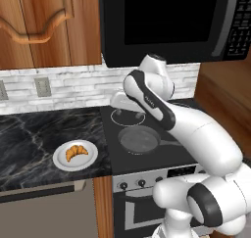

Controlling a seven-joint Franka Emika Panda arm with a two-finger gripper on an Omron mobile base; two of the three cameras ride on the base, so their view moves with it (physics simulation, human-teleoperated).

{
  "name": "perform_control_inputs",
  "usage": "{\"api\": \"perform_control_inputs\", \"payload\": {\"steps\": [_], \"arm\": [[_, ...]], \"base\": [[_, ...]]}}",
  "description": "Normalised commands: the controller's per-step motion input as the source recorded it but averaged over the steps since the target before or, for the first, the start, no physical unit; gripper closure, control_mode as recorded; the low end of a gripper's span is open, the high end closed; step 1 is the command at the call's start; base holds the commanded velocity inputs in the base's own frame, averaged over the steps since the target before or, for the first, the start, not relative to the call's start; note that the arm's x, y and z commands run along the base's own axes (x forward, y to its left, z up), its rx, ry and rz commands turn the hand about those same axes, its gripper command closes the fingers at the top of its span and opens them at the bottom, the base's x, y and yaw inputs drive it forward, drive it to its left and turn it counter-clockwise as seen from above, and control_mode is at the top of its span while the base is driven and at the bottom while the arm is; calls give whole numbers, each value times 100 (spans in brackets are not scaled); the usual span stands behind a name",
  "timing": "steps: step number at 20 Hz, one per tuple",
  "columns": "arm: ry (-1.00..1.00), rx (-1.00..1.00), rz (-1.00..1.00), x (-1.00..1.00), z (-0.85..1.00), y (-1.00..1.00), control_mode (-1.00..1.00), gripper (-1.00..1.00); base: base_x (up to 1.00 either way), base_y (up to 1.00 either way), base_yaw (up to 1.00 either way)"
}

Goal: Pick the croissant and place it on the pan. Then turn on the stove to warm the croissant.

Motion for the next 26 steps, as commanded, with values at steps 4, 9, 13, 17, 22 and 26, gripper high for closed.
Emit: {"api": "perform_control_inputs", "payload": {"steps": [4, 9, 13, 17, 22, 26], "arm": [[7, 6, 0, 7, -20, 44, -100, -100], [4, 1, -7, 0, -19, 41, -100, -100], [9, 0, -11, 2, -16, 44, -100, -100], [10, 0, -13, 0, -15, 44, -100, -100], [9, 0, -15, 0, -12, 38, -100, -100], [12, 0, -16, 0, -20, 31, -100, -100]], "base": [[0, 0, 0], [0, 0, 0], [0, 0, 0], [0, 0, 0], [0, 0, 0], [0, 0, 0]]}}
